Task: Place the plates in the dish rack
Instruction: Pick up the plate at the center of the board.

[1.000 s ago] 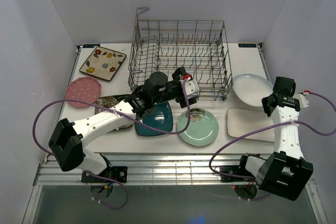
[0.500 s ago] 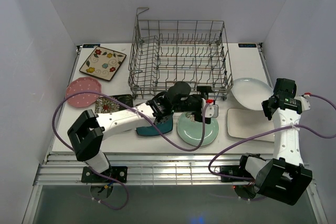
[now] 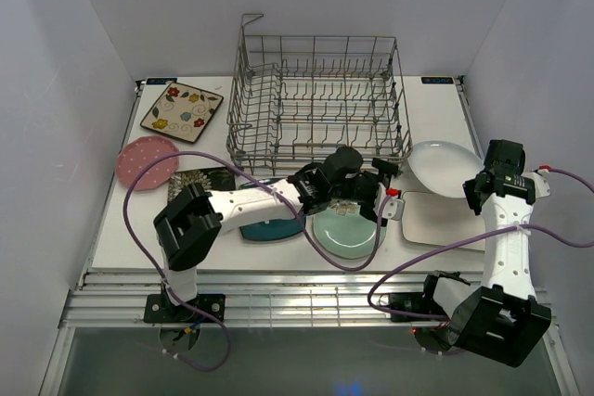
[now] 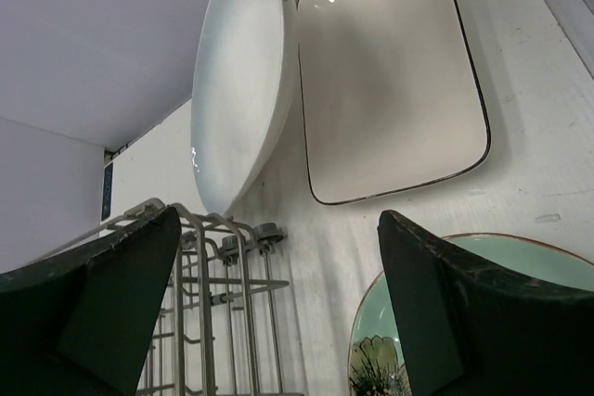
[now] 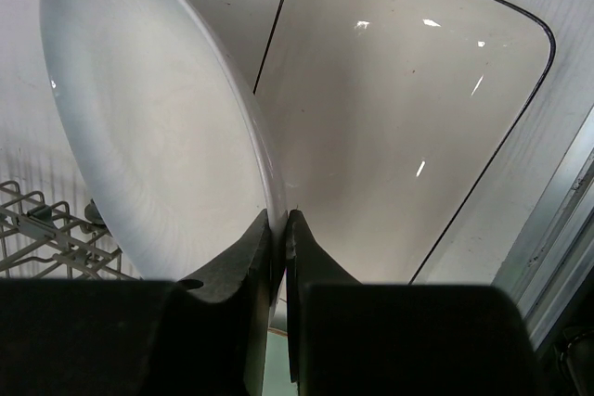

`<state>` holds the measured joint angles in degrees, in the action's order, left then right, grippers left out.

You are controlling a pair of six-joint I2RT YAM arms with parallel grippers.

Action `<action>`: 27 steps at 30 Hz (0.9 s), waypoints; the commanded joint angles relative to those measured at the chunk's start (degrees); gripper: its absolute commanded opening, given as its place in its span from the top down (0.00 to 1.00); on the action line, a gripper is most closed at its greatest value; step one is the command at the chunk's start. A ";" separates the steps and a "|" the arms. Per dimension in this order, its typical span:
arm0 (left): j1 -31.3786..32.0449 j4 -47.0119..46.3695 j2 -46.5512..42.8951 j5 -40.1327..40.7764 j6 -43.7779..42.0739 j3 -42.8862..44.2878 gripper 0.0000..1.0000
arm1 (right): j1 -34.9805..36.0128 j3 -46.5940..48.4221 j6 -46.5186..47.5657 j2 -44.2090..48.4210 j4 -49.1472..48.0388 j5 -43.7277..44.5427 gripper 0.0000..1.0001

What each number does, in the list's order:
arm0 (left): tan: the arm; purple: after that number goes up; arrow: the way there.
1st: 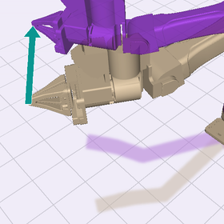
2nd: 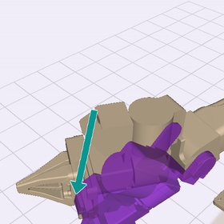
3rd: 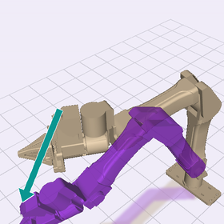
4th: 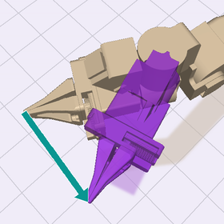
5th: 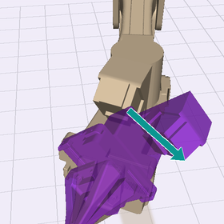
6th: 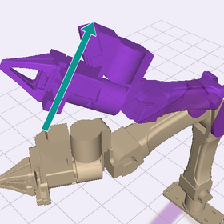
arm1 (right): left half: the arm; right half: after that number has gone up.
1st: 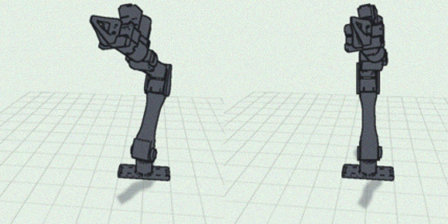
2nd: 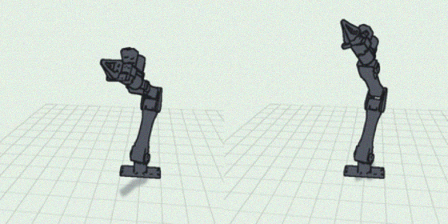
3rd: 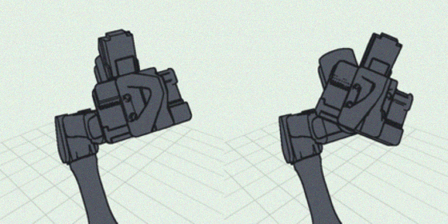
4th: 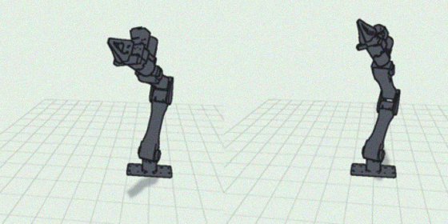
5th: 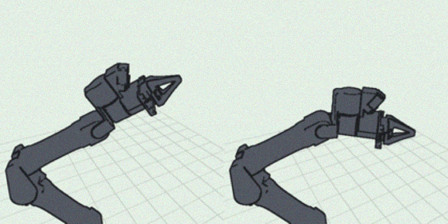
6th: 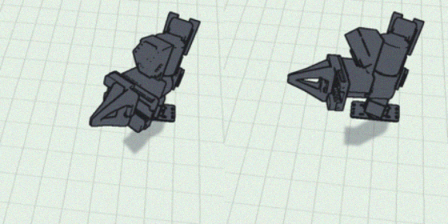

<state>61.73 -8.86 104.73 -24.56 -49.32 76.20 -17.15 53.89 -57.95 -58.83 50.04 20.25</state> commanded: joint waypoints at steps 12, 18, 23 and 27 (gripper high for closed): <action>0.67 -0.89 12.42 -8.93 -3.32 14.85 0.02 | 0.01 2.89 1.08 5.83 -4.69 -1.44 0.92; 0.67 -0.89 17.34 -9.63 -3.77 18.71 0.02 | -0.08 2.80 2.05 6.36 -4.78 -0.65 0.92; 0.67 -0.89 20.16 -10.24 -2.98 21.53 0.02 | -0.08 2.98 4.60 6.09 -5.57 -0.48 0.92; 0.75 -0.89 21.92 -10.77 -2.89 23.19 0.09 | -0.08 2.63 5.13 5.83 -6.18 -0.47 0.92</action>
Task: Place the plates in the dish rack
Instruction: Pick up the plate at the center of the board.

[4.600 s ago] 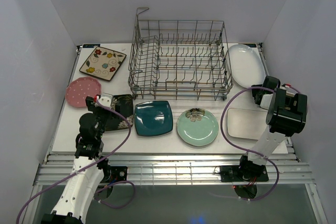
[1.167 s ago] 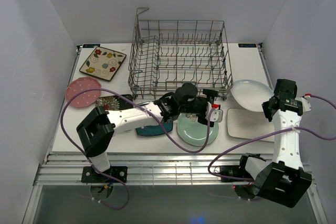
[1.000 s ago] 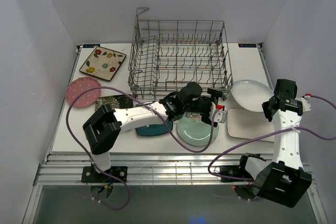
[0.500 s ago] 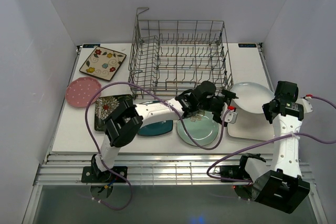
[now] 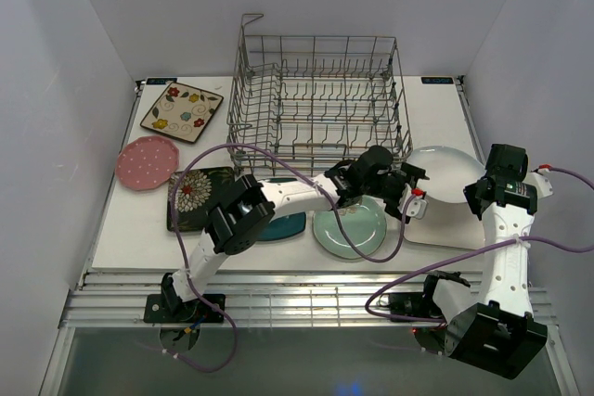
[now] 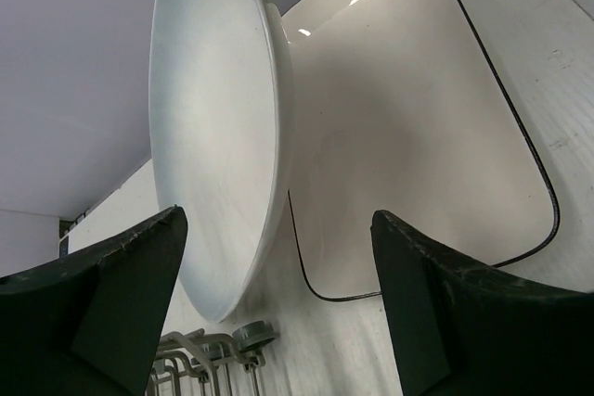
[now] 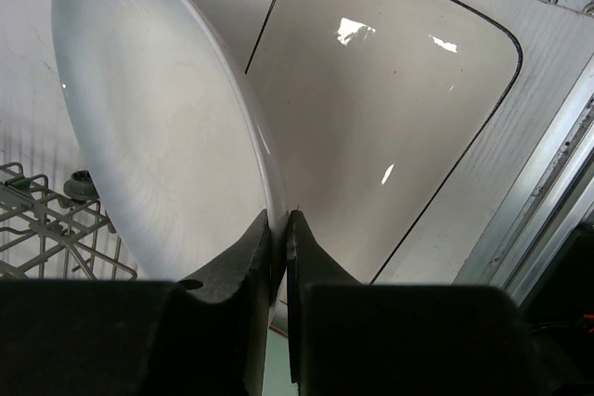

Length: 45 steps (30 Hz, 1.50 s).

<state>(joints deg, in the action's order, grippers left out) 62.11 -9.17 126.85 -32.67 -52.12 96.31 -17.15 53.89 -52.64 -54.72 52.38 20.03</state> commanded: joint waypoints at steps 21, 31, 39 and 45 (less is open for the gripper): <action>0.30 -0.76 7.62 -3.02 1.49 9.33 0.39 | -0.08 0.34 4.48 3.30 -11.34 1.15 0.92; 0.56 -1.47 8.06 -3.28 0.79 9.33 0.51 | -0.08 0.17 6.76 3.65 -11.77 0.89 0.92; 1.44 -2.34 8.33 -3.11 -1.06 8.54 0.53 | -0.08 0.08 7.99 3.74 -12.74 0.10 0.92; 2.05 -2.70 9.12 -2.84 -1.76 8.89 0.63 | -0.08 -0.10 8.61 3.74 -13.09 -0.61 0.92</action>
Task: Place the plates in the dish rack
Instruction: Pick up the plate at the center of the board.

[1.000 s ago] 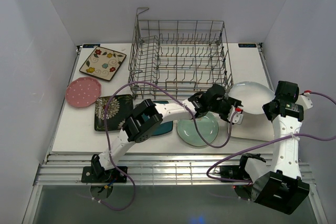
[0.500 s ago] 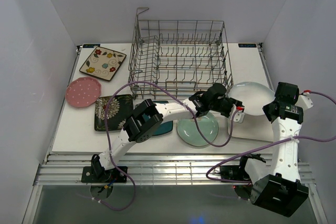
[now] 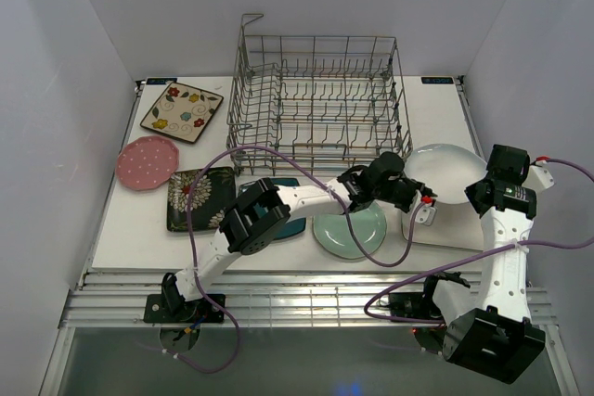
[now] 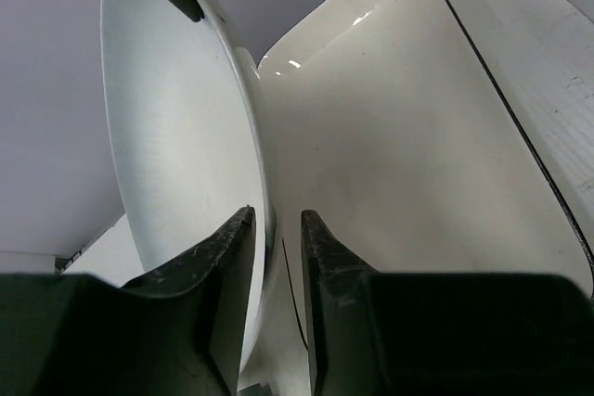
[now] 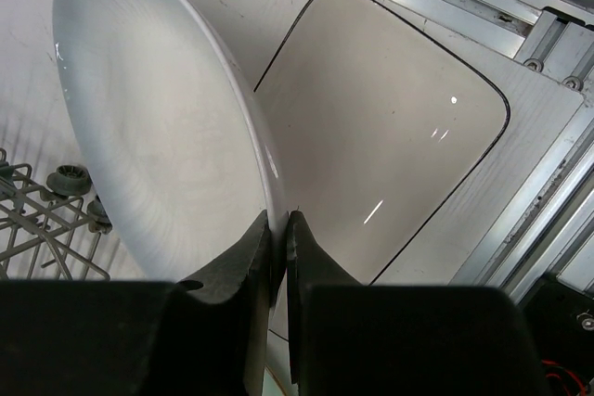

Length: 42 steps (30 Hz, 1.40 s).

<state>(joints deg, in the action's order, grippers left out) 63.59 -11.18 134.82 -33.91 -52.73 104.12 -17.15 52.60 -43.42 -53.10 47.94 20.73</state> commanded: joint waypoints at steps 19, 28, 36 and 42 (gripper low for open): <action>1.71 -4.46 2.99 2.18 -2.29 1.00 1.00 | 0.01 4.18 0.97 3.44 -7.34 1.77 0.92; 2.59 -11.40 3.95 5.17 -2.29 1.44 1.00 | 0.10 4.79 3.78 6.16 -9.18 1.68 0.92; 3.12 -17.91 4.57 7.45 -2.20 1.27 1.00 | 0.10 2.16 11.15 10.21 -17.08 -2.17 0.92; 3.47 -23.88 5.01 10.09 -3.25 0.74 1.00 | 0.10 2.15 15.64 12.23 -20.26 -5.79 0.92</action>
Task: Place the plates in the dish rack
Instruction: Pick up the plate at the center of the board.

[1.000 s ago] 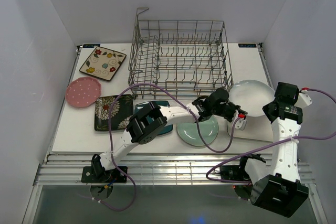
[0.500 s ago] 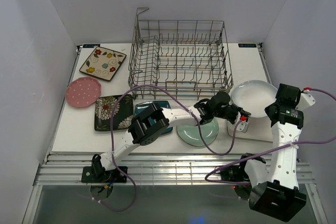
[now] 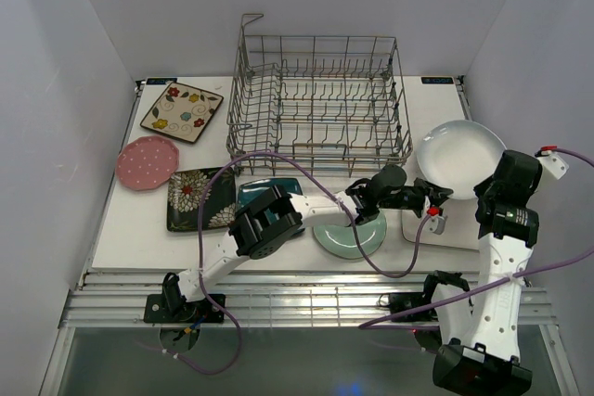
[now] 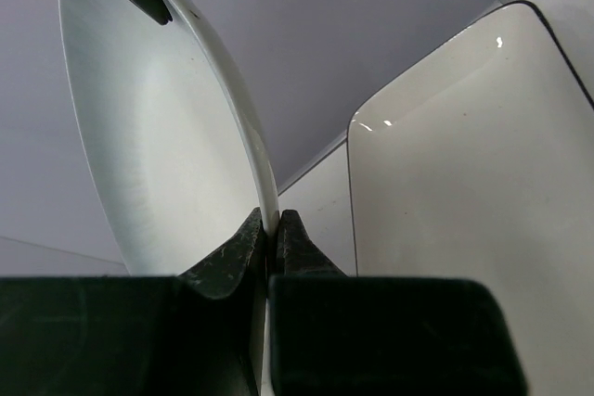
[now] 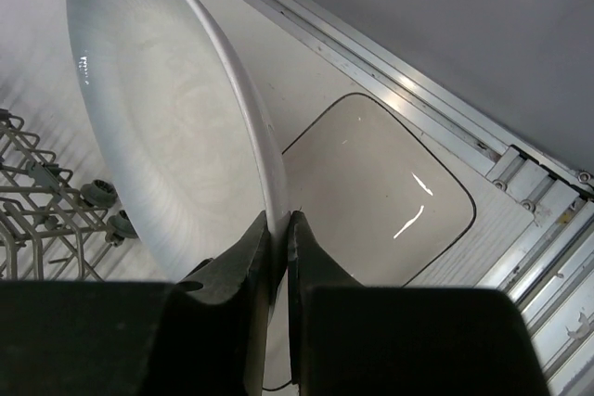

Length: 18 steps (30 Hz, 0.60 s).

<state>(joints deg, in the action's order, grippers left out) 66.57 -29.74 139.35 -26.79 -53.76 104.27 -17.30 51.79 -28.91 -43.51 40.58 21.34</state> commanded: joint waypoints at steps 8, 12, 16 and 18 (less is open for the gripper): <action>0.85 -9.89 0.05 4.28 -3.98 0.15 1.00 | 0.34 5.95 4.29 3.69 -12.10 -6.66 0.92; 1.29 -13.06 0.05 5.43 -6.27 -0.91 1.00 | 0.34 8.14 5.61 4.22 -11.93 -7.10 0.92; 1.29 -14.73 -0.31 6.13 -7.68 -0.82 1.00 | 0.34 11.40 6.75 2.38 -9.82 -7.36 0.92; 1.29 -15.44 -0.57 6.57 -8.29 -0.47 1.00 | 0.34 12.19 7.20 2.11 -9.55 -7.46 0.92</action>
<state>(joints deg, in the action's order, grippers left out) 67.66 -41.76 140.40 -21.71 -57.04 103.55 -17.28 57.10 -20.51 -42.61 39.77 18.85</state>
